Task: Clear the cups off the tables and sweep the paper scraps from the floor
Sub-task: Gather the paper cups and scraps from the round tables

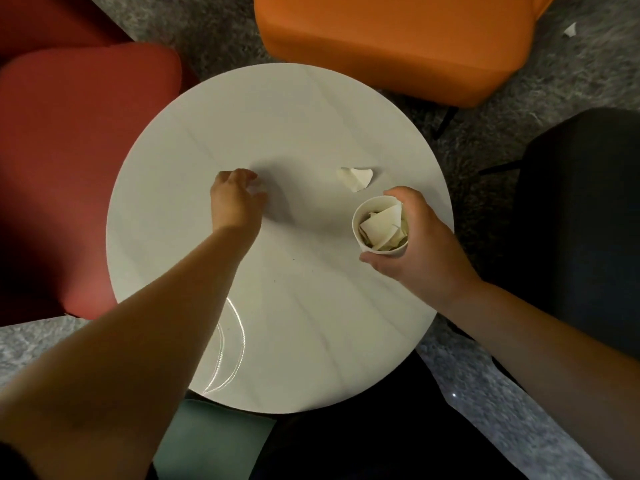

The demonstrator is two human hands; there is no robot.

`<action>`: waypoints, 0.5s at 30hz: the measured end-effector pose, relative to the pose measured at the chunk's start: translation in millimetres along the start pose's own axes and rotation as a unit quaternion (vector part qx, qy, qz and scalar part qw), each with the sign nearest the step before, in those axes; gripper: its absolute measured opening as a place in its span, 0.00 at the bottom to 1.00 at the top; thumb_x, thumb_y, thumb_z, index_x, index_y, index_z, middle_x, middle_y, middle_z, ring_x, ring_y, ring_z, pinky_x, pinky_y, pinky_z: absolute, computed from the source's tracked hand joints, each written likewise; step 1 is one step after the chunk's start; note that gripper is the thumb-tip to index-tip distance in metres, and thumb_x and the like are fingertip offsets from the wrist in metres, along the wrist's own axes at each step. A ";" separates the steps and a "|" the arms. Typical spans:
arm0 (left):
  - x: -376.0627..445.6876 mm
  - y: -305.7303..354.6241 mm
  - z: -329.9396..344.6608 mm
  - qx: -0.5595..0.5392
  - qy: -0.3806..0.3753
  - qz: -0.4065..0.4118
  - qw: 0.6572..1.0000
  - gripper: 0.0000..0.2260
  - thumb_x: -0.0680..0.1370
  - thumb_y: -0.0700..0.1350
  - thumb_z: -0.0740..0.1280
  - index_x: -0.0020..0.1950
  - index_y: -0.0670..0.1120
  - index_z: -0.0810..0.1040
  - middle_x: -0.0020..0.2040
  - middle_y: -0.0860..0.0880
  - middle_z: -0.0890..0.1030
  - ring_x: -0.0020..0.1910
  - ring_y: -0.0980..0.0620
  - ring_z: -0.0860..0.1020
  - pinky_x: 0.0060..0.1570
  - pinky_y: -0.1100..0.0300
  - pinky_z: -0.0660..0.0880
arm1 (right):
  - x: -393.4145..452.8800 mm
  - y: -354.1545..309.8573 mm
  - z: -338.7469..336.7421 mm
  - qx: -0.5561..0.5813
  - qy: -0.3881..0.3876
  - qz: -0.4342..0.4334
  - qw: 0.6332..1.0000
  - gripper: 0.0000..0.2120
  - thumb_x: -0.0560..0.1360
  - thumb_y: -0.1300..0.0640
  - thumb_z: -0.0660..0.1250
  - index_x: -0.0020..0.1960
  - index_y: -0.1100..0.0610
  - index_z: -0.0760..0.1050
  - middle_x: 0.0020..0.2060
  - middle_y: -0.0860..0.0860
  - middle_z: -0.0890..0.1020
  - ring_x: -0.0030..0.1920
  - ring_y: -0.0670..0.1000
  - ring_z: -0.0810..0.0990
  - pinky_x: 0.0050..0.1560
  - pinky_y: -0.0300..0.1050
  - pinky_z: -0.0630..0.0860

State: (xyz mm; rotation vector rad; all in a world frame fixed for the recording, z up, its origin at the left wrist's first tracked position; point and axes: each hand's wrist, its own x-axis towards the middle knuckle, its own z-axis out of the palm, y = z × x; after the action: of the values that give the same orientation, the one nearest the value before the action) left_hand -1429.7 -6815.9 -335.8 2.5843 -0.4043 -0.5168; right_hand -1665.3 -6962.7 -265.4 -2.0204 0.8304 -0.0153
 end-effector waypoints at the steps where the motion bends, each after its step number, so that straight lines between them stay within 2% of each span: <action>1: 2.1 -1.0 2.0 0.014 -0.005 0.006 1.000 0.13 0.76 0.39 0.68 0.60 0.45 0.80 0.60 0.45 0.74 0.52 0.50 0.74 0.50 0.70 0.65 | 0.6 0.0 -0.6 0.000 0.000 0.000 1.000 0.38 0.62 0.48 0.80 0.64 0.40 0.61 0.55 0.39 0.70 0.52 0.38 0.70 0.44 0.24 0.66; 5: 4.1 -3.7 4.3 0.018 -0.034 -0.005 0.999 0.10 0.77 0.40 0.66 0.57 0.46 0.79 0.54 0.47 0.78 0.46 0.53 0.74 0.42 0.68 0.67 | 1.5 0.6 -2.4 0.008 0.000 0.004 1.000 0.37 0.62 0.48 0.80 0.63 0.40 0.62 0.55 0.40 0.71 0.52 0.39 0.70 0.45 0.27 0.67; 8: -3.8 2.7 -1.0 -0.028 -0.067 -0.021 0.997 0.07 0.77 0.40 0.67 0.55 0.47 0.78 0.48 0.50 0.80 0.46 0.51 0.77 0.34 0.73 0.67 | 1.2 0.6 -2.3 0.010 -0.001 0.002 1.000 0.38 0.62 0.48 0.80 0.64 0.41 0.62 0.56 0.40 0.71 0.52 0.39 0.70 0.47 0.30 0.69; 10: -16.4 20.9 -6.4 -0.088 -0.075 -0.015 0.993 0.05 0.76 0.42 0.70 0.51 0.48 0.79 0.45 0.52 0.81 0.46 0.50 0.80 0.36 0.75 0.70 | 1.6 0.1 -2.6 0.013 0.001 0.002 1.000 0.37 0.62 0.48 0.80 0.64 0.40 0.62 0.55 0.40 0.71 0.52 0.38 0.70 0.47 0.31 0.69; 12: -36.0 48.7 -12.7 -0.175 -0.076 0.011 0.982 0.04 0.75 0.45 0.73 0.48 0.48 0.80 0.42 0.52 0.83 0.43 0.53 0.82 0.42 0.67 0.77 | 2.5 -0.7 -3.6 0.017 0.002 0.004 1.000 0.37 0.62 0.48 0.80 0.64 0.41 0.62 0.55 0.41 0.72 0.51 0.38 0.70 0.46 0.31 0.69; 13: -48.5 63.5 -16.4 -0.216 -0.077 0.029 0.973 0.04 0.74 0.46 0.74 0.46 0.49 0.81 0.41 0.53 0.83 0.41 0.55 0.81 0.43 0.64 0.78 | 3.1 -0.9 -4.3 0.019 0.000 0.003 1.000 0.37 0.62 0.48 0.80 0.64 0.42 0.63 0.55 0.41 0.72 0.51 0.39 0.71 0.46 0.32 0.70; 15: -75.8 89.0 -23.3 -0.268 -0.087 0.083 0.956 0.05 0.73 0.44 0.75 0.42 0.52 0.80 0.37 0.57 0.82 0.37 0.59 0.80 0.41 0.67 0.76 | 4.2 -1.5 -5.5 0.025 -0.009 0.005 1.000 0.37 0.62 0.48 0.80 0.64 0.44 0.63 0.56 0.43 0.73 0.52 0.40 0.72 0.47 0.35 0.72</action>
State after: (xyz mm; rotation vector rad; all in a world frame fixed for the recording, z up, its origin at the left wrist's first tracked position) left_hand -1503.7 -6854.3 -250.7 1.9731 -0.4612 -0.6878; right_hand -1663.0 -6968.7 -262.4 -1.9671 0.8226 -0.0120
